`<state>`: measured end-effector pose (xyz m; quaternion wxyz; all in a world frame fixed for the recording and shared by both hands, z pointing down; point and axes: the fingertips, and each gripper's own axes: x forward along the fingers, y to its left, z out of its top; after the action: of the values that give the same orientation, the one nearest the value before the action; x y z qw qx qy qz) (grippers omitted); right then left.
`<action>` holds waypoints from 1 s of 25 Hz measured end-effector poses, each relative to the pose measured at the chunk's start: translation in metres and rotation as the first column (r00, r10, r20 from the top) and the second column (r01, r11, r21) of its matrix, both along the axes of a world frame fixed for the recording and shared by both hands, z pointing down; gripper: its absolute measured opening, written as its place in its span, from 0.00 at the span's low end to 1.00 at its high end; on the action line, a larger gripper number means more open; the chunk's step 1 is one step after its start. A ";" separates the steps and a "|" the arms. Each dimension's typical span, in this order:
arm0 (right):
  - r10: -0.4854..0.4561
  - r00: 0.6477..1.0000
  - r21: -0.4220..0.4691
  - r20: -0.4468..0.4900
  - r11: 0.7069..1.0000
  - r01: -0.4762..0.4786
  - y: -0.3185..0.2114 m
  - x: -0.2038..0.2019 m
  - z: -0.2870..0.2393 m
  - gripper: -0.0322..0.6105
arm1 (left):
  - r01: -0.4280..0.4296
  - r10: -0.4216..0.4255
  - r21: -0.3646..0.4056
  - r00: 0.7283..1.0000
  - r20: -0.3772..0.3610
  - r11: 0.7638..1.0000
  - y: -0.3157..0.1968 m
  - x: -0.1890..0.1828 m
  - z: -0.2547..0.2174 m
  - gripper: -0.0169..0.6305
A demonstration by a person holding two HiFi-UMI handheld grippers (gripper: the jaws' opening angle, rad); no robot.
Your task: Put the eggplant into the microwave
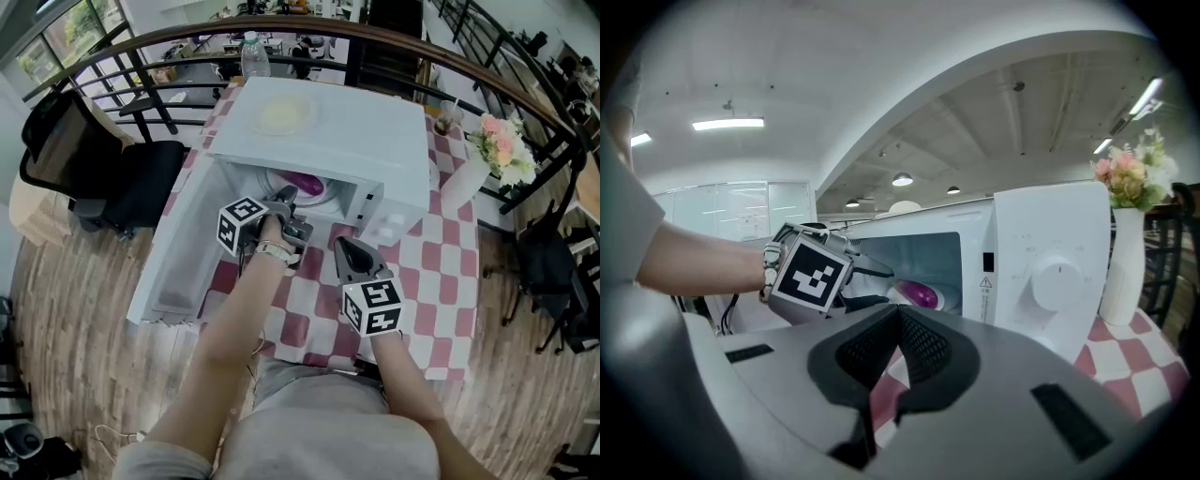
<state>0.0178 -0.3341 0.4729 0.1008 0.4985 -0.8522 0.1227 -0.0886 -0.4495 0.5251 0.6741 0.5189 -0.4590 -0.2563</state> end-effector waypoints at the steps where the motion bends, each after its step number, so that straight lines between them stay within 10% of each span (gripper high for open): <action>1: 0.004 1.000 0.004 0.008 1.000 -0.004 0.001 0.001 -0.003 0.09 | 0.002 -0.002 0.010 1.000 0.001 1.000 0.004 -0.001 -0.003 0.28; 6: 0.012 1.000 0.025 0.029 1.000 -0.013 0.005 0.002 -0.014 0.09 | 0.011 -0.014 0.079 0.999 0.039 0.997 0.020 -0.009 -0.020 0.04; 25: -0.010 1.000 0.091 0.006 0.996 0.010 0.026 0.004 -0.041 0.09 | -0.160 0.024 0.466 0.959 0.283 0.870 0.068 0.012 -0.083 0.03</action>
<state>0.0222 -0.3084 0.4322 0.0761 0.4979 -0.8597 0.0850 -0.0766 -0.3814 0.4422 0.4659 0.7222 -0.4416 -0.2578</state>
